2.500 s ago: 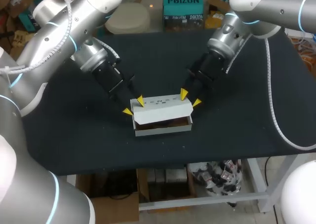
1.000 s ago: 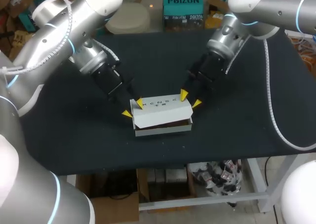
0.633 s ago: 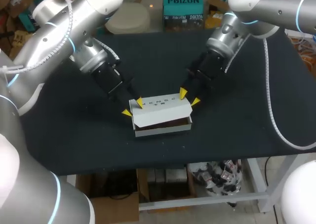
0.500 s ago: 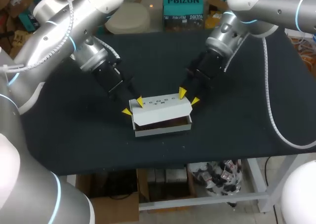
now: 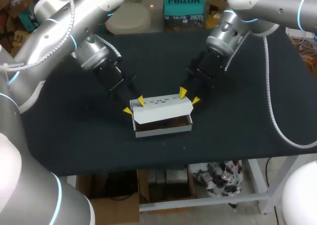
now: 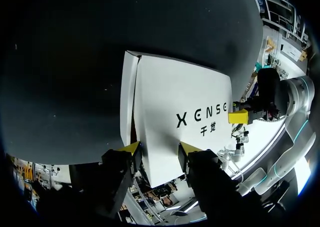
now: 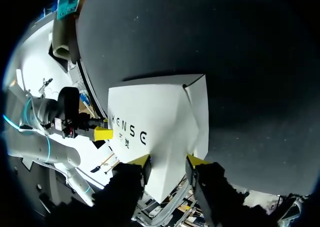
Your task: Assemble the packaging by folding the flat box into shape, placing the metal phone stand inside, and closing the box properly
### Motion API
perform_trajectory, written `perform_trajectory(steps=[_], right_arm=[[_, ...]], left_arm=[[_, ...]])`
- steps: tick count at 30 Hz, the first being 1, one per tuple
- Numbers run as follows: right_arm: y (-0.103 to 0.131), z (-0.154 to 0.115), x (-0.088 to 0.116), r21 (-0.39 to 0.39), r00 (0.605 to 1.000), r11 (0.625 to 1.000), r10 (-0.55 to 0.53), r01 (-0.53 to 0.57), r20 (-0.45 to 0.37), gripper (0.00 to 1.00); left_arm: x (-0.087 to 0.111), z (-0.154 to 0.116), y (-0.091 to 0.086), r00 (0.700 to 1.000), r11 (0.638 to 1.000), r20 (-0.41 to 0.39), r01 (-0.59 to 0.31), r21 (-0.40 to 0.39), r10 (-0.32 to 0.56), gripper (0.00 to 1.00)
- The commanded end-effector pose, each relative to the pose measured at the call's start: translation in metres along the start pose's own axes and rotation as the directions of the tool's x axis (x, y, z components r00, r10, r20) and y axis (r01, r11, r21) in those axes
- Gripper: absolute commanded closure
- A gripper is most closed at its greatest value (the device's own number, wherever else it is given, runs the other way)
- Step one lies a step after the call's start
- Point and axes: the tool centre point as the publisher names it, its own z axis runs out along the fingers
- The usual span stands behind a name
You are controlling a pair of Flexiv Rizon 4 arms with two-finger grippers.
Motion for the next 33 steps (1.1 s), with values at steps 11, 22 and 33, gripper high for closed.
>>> perform_trajectory(steps=[11,22,33], right_arm=[[0.0007,0.0027,0.0059,-0.057,0.997,0.996,0.074,-0.072,0.034,0.57],[0.0013,0.0047,0.008,-0.09,0.996,0.993,0.08,-0.078,0.025,0.56],[0.0048,0.0004,0.0121,-0.069,0.996,0.994,0.088,-0.088,-0.004,0.56]], left_arm=[[0.0058,0.0013,-0.0031,1.0,1.0,0.008,0.006,-0.01,-0.005,0.53],[0.0085,-0.0001,-0.0015,1.0,1.0,0.013,0.006,-0.015,-0.006,0.54],[0.0121,-0.0041,-0.0033,1.0,0.999,0.016,0.01,-0.039,-0.009,0.54]])
